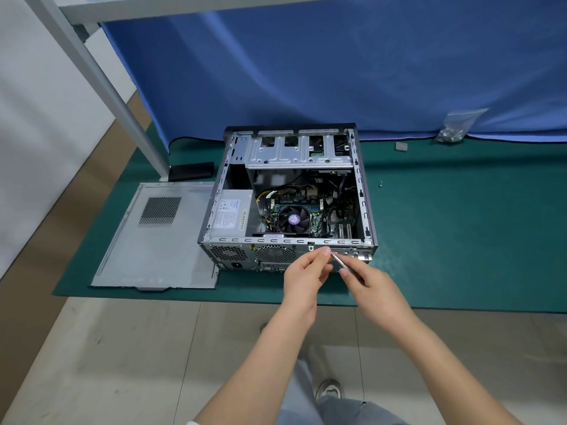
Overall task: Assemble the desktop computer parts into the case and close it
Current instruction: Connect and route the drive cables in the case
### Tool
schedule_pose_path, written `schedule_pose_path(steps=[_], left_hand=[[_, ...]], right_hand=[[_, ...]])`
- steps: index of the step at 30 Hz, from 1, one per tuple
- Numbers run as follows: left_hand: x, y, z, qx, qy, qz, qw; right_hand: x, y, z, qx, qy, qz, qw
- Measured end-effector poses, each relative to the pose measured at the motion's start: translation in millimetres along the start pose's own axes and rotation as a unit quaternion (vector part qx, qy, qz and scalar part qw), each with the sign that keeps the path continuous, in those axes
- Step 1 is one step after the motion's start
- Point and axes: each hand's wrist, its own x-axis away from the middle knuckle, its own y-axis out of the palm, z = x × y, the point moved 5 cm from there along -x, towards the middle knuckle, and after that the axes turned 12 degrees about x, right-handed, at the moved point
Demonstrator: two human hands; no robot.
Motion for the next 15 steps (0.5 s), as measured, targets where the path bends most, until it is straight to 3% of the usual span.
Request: schedule_pose_path(steps=[11,15], left_hand=[[-2.0,4.7,0.1,-0.051,0.042,-0.001,0.998],[-3.7,5.0,-6.5,-0.04,0.001,-0.005,0.999]], right_hand=[[1.1,-4.9,2.7,0.007,0.017,-0.003,1.0],[0.8,-2.5,5.5,-0.007,0.026,0.013,1.0]])
